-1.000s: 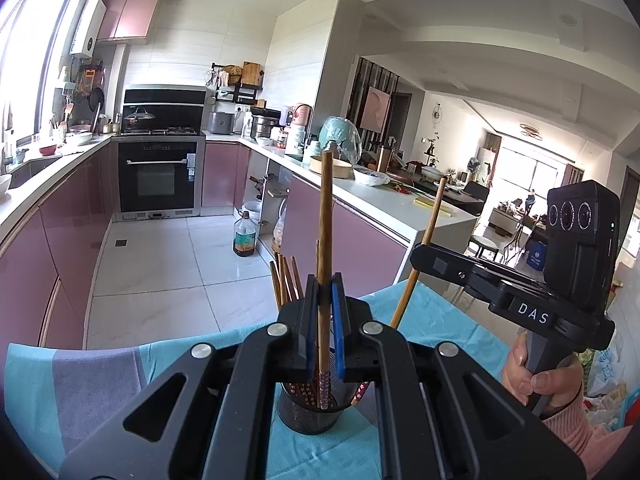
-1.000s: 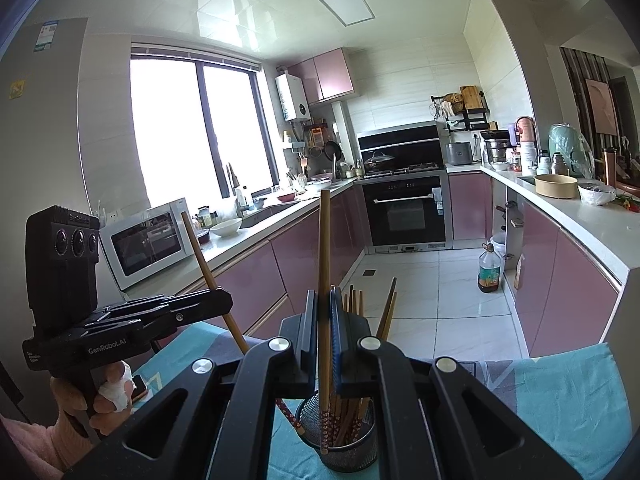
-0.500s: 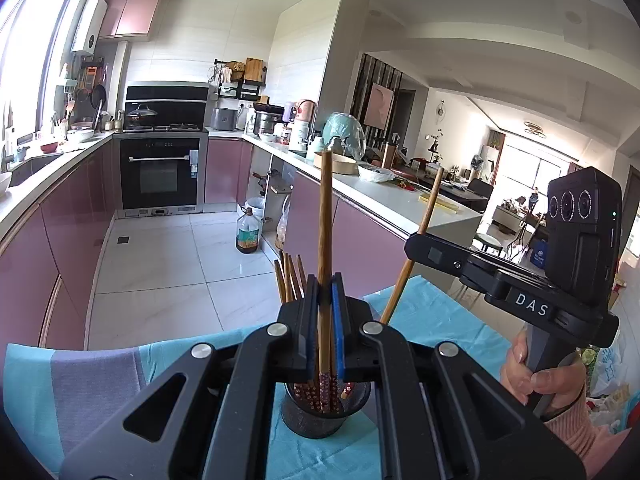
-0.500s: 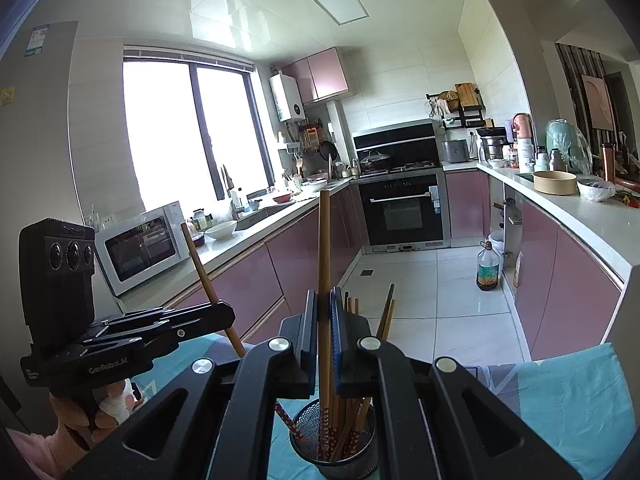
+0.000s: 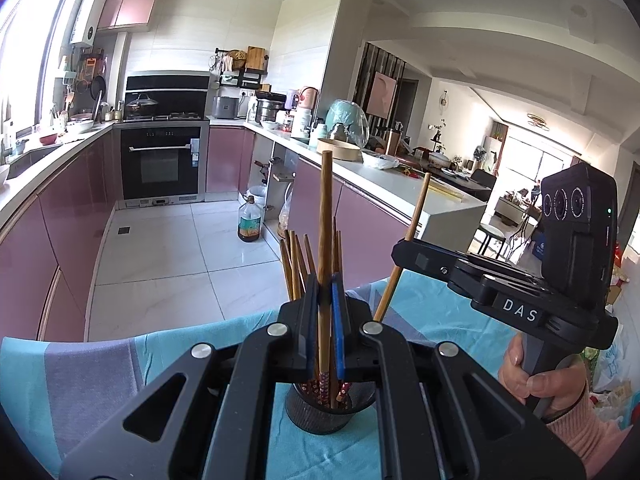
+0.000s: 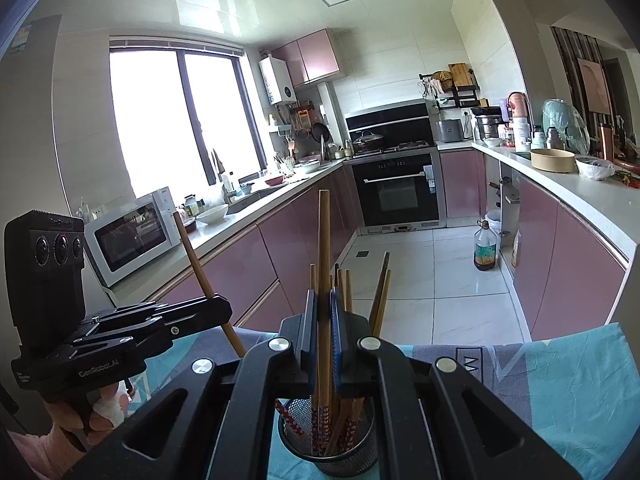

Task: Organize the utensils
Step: 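Lower the left tool's chopstick into the cup while the right tool lowers its own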

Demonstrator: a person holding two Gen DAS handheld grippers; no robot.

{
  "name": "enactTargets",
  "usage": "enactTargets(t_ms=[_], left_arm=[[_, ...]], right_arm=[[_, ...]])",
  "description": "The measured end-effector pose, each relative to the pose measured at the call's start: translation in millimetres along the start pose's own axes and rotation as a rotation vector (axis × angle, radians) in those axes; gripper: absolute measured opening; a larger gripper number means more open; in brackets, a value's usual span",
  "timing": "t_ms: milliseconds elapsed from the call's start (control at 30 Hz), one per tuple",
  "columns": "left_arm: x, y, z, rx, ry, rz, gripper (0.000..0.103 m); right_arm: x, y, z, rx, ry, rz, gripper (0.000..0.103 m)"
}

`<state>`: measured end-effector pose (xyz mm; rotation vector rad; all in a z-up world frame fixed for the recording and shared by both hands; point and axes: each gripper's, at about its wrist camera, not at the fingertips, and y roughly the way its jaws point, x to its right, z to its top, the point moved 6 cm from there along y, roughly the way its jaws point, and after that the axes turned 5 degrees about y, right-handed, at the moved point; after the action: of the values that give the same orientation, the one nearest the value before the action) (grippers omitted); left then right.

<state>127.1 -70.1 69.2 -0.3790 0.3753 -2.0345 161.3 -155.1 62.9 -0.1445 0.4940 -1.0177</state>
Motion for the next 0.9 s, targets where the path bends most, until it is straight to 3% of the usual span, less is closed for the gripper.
enactTargets(t_ms=[900], left_arm=[[-5.4, 28.7, -24.9, -0.144, 0.006, -0.007, 0.007]], right_arm=[[6.9, 30.2, -26.9, -0.098, -0.006, -0.04, 0.005]])
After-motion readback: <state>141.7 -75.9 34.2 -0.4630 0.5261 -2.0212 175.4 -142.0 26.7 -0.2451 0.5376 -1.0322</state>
